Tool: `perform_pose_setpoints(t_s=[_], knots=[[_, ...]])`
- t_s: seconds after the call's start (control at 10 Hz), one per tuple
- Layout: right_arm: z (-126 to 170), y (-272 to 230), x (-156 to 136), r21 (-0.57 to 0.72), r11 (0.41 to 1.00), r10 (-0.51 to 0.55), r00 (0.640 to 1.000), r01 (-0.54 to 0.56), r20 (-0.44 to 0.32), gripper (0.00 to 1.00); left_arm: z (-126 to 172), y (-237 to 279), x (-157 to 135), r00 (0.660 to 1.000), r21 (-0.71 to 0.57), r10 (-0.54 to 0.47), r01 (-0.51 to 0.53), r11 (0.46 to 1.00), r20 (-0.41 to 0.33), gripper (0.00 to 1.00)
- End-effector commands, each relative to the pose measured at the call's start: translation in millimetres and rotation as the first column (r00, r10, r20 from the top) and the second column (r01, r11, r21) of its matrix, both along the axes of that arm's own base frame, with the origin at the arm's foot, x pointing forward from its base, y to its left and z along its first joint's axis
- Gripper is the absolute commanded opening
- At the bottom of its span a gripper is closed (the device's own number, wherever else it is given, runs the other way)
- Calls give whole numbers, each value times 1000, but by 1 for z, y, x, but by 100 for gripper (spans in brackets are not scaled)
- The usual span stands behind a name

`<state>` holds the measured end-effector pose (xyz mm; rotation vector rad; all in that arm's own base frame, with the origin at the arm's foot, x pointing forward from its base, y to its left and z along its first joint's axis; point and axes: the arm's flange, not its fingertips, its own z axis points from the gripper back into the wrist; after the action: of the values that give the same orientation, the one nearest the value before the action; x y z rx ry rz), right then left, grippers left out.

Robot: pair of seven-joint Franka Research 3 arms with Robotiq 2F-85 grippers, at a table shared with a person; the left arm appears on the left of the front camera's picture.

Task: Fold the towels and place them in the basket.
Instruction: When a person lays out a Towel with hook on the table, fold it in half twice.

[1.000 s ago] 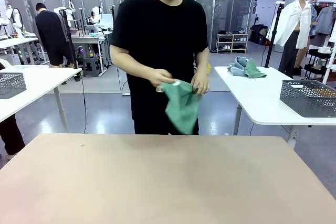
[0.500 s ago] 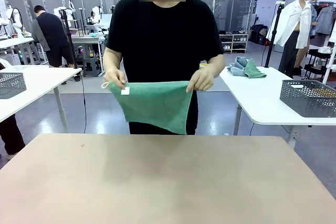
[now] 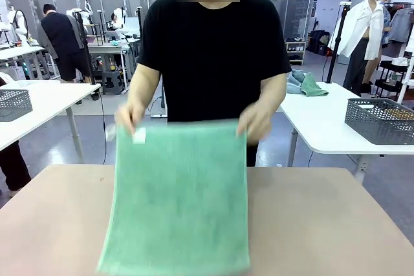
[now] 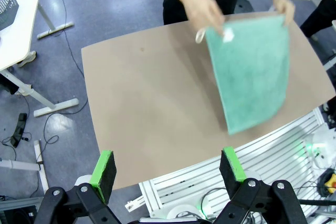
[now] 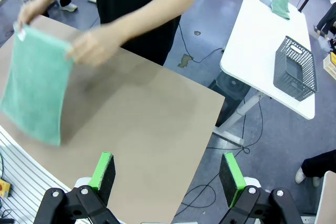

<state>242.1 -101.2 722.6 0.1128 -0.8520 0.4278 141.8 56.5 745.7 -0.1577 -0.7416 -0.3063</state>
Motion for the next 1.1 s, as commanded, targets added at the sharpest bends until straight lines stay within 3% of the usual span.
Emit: perform_pose_setpoints(t_s=[0.0,1.0], knots=[[2,0,2,2,1000,-5,1000,5,-2,100,3,-2,0,1000,7,-11,11,1000,5,100],[2,0,2,2,1000,-5,1000,5,-2,100,3,-2,0,1000,7,-11,11,1000,5,100]])
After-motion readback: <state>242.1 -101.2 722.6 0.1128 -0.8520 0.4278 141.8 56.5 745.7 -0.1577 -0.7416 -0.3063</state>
